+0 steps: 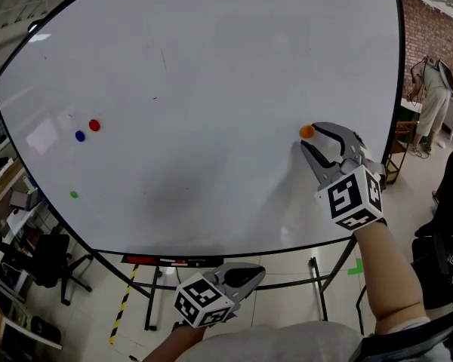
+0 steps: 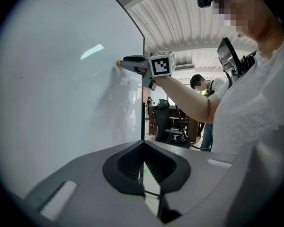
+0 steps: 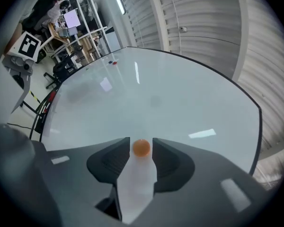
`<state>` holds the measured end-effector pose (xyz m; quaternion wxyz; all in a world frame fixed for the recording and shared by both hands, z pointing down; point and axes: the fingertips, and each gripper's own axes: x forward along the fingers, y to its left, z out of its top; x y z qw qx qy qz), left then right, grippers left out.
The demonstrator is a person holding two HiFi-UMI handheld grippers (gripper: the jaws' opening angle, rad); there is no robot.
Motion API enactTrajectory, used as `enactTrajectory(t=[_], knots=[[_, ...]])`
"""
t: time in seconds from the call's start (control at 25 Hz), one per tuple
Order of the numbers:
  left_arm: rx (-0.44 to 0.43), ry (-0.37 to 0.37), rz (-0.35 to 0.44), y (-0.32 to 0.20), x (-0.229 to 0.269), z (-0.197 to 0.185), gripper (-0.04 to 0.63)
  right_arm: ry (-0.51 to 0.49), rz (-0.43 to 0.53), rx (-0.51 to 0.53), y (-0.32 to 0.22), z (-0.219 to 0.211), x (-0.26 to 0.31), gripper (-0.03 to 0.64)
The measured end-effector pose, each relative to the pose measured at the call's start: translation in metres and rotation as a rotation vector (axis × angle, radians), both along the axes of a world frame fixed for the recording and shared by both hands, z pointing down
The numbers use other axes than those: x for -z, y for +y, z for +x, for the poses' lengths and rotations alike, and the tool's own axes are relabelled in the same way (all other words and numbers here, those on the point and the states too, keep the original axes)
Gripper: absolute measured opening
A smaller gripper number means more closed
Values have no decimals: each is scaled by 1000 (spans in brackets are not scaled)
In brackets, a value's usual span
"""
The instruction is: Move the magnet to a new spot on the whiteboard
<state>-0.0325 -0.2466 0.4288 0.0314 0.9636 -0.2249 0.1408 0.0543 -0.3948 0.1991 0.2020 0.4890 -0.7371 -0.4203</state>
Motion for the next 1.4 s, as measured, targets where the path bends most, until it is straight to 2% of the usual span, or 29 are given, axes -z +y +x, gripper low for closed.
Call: enactTrajectory(t=[0.32, 0.52, 0.84, 1.16, 1.4], knots=[[-5, -6, -7, -2, -2, 5, -21, -11, 3, -35, -16, 2, -4, 123], [-3, -3, -10, -4, -2, 6, -21, 26, 35, -73, -20, 2, -5, 117], [-10, -8, -17, -3, -4, 11, -21, 16, 13, -63, -19, 3, -4, 126], [-6, -12, -27, -7, -3, 12, -21, -53, -53, 33, 4, 2, 1, 126], [1, -7, -12, -9, 3, 11, -21, -58, -211, 221, 52, -16, -29, 126]])
